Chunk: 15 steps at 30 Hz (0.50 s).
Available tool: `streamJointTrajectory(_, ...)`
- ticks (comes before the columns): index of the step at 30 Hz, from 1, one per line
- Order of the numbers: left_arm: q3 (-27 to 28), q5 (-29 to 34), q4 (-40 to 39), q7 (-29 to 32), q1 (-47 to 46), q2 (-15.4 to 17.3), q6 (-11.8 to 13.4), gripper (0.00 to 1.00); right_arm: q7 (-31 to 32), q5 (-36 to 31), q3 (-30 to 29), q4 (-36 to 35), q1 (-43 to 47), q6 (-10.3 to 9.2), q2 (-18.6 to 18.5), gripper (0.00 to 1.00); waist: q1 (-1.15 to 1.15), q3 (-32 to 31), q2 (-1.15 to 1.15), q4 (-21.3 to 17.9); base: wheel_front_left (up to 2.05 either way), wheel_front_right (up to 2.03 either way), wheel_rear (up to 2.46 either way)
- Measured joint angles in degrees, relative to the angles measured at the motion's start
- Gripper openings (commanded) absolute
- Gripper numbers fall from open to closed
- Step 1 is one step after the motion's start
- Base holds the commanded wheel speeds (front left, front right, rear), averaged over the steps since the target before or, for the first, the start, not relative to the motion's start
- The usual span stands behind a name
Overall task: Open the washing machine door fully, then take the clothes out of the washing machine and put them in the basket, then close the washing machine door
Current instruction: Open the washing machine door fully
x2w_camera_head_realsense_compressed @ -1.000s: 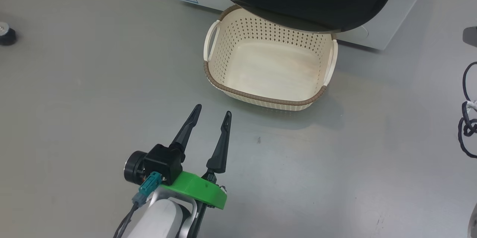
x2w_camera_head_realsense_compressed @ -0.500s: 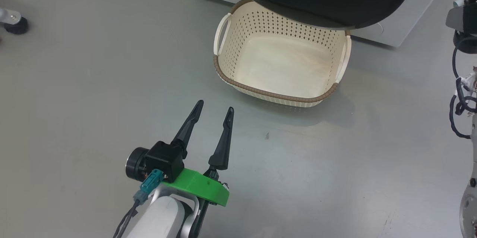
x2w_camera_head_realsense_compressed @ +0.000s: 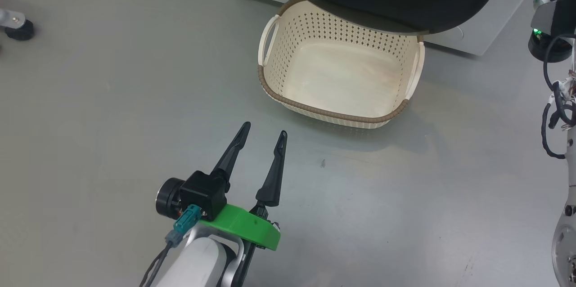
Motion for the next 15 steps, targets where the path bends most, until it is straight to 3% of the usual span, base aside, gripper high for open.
streamJointTrajectory(15, -0.31, 0.00, 0.26, 0.00, -0.07, 0.00, 0.44, 1.00, 5.95, 1.90, 0.89, 2.64, -0.73, -0.42, -0.51, 0.00, 0.00, -0.57, 0.00, -0.03, 0.00, 0.00, 0.00)
